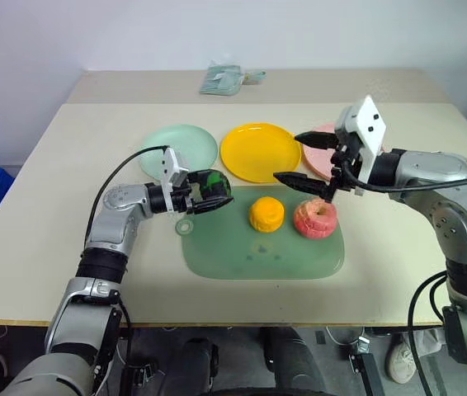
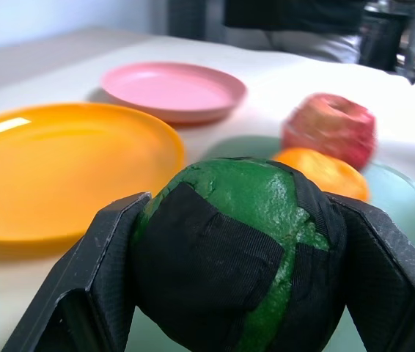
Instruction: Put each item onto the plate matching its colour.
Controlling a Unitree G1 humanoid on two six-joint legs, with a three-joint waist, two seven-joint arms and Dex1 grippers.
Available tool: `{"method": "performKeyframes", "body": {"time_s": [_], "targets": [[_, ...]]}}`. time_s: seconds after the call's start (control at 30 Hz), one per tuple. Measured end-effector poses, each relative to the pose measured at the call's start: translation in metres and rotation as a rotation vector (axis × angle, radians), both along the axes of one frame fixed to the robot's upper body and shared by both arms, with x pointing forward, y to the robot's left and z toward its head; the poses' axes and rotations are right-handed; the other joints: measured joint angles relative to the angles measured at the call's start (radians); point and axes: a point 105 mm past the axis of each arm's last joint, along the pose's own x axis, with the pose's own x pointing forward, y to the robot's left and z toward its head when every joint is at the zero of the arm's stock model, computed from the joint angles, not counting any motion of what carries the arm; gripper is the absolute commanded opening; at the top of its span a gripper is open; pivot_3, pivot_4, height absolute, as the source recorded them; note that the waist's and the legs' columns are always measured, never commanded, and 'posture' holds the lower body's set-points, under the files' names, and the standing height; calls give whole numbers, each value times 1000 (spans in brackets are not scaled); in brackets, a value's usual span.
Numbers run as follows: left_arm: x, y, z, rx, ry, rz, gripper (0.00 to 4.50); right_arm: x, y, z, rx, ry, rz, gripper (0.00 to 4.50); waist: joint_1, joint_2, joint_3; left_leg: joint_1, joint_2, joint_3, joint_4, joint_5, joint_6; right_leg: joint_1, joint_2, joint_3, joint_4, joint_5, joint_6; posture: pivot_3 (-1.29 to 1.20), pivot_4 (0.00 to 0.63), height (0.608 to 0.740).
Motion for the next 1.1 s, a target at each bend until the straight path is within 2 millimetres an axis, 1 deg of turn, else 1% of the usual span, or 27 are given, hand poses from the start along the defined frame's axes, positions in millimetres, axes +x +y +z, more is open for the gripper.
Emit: {"method": "performKeyframes", "body": {"time_s": [0.1,0.23,0.3,0.37,0.43,0.5,0.53,0.6,0.7,0.8,0.9,0.93,1.0,1.1], "targets": [[24,9,10,-36,-56,166,3651,8,11,1,36,-26,-24,4500,0,0,0,0,0,0,0,0,0,0,0,0,0,0,0,0,150,740],[60,24,29,-131,-77,414,3651,29,27,-2,90,-68,-130,4500,-1,0,0,-1,0,0,0,1,-1,-1,0,0,1,0,0,0,150,740],[74,37,34,-169,-73,535,3651,32,32,-4,112,-63,-146,4500,-1,0,0,-1,0,0,-1,1,-1,-1,0,0,2,0,0,0,150,740],[85,52,33,-191,-66,662,3651,32,36,-4,126,-60,-144,4500,-2,0,0,-1,-1,-1,-1,0,-1,-2,0,0,2,0,0,0,150,740],[91,62,27,-190,-56,750,3651,32,36,-4,126,-61,-146,4500,-2,0,0,-2,-2,-1,-1,0,-1,-2,-1,0,1,0,0,0,150,740],[93,68,19,-183,-39,802,3651,32,35,-4,123,-63,-150,4500,-2,0,0,-2,-2,-1,-1,0,-1,-1,-1,0,1,0,0,0,150,740],[93,71,15,-179,-32,824,3882,32,35,-4,122,-64,-150,4500,-2,0,0,-2,-2,-1,-1,0,-1,-1,-1,0,1,0,0,0,150,740],[94,75,11,-183,-23,844,4483,33,33,-4,113,-66,-153,4500,-2,0,0,-2,-3,-1,-1,0,-1,-1,-1,0,2,0,0,0,150,740],[94,72,16,-194,-40,821,4483,33,30,-4,97,-70,-160,4500,-2,0,0,-2,-3,-1,-1,0,-1,-1,-1,0,2,0,0,0,150,740],[90,61,24,-207,-58,716,4483,29,30,-7,82,-58,-132,4500,-4,0,0,-2,-3,-1,-1,0,-1,-1,-1,0,2,0,0,0,150,740],[81,51,34,-202,-81,564,4483,22,24,-17,36,-12,-93,4500,-5,0,0,-2,-3,-1,-1,0,0,-1,-1,0,2,0,0,0,150,740],[75,50,37,-198,-78,491,4483,18,23,-20,17,10,-71,4500,-6,0,0,-2,-3,-1,-1,0,0,-1,-1,0,2,0,0,0,150,740],[43,49,37,-164,-70,243,4483,5,16,-32,-58,77,-6,4500,-16,0,0,-2,-1,0,-2,-1,1,-1,0,0,1,0,0,0,150,740],[1,46,33,-142,21,-21,4483,-3,14,-42,-108,138,40,4500,-27,0,0,-2,0,0,-1,-1,2,-1,0,0,2,0,0,0,150,740]]}}
